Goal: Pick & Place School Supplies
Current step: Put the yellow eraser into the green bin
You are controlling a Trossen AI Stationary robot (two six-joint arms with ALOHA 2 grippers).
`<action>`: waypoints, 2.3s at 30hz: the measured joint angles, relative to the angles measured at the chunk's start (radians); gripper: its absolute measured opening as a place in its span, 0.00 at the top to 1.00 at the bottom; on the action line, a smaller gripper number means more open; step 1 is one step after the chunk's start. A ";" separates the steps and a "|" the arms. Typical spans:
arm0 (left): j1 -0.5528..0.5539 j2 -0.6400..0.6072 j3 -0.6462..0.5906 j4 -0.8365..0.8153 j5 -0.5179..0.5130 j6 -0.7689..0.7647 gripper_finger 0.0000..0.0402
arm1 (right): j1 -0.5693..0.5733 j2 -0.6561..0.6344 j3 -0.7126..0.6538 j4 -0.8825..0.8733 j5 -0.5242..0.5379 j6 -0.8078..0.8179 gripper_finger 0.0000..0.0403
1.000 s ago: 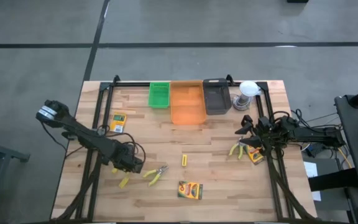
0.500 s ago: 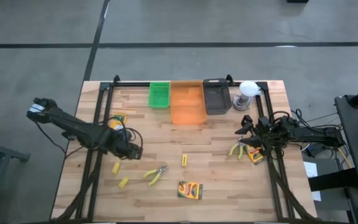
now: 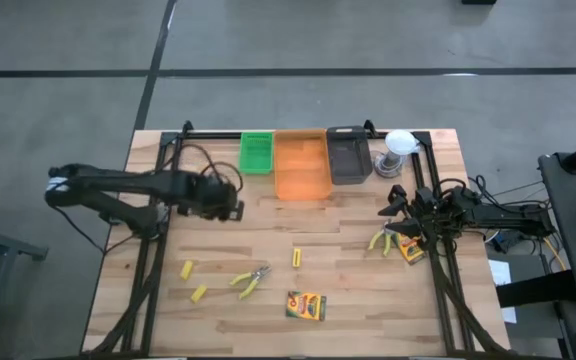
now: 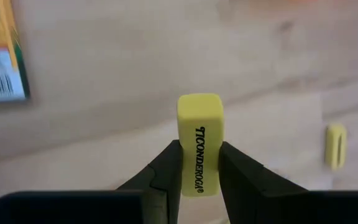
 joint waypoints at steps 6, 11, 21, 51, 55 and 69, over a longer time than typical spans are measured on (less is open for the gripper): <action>0.161 0.067 0.081 0.003 0.000 0.115 0.77 | 0.000 0.000 0.000 0.000 0.000 0.000 0.50; 0.269 0.141 0.169 0.019 -0.008 0.235 0.77 | 0.000 0.000 0.000 0.000 0.000 0.000 0.50; 0.434 0.314 0.370 0.002 -0.010 0.380 0.77 | 0.000 0.000 0.000 0.000 0.000 0.000 0.50; 0.738 0.711 0.651 -0.023 0.184 0.627 0.77 | 0.000 0.000 0.000 0.000 0.000 0.000 0.50; 0.744 0.742 0.651 -0.021 0.208 0.641 0.77 | 0.000 0.000 0.000 0.000 0.000 0.000 0.50; 0.742 0.781 0.651 0.028 0.210 0.636 0.77 | 0.000 0.000 0.000 0.000 0.000 0.000 0.50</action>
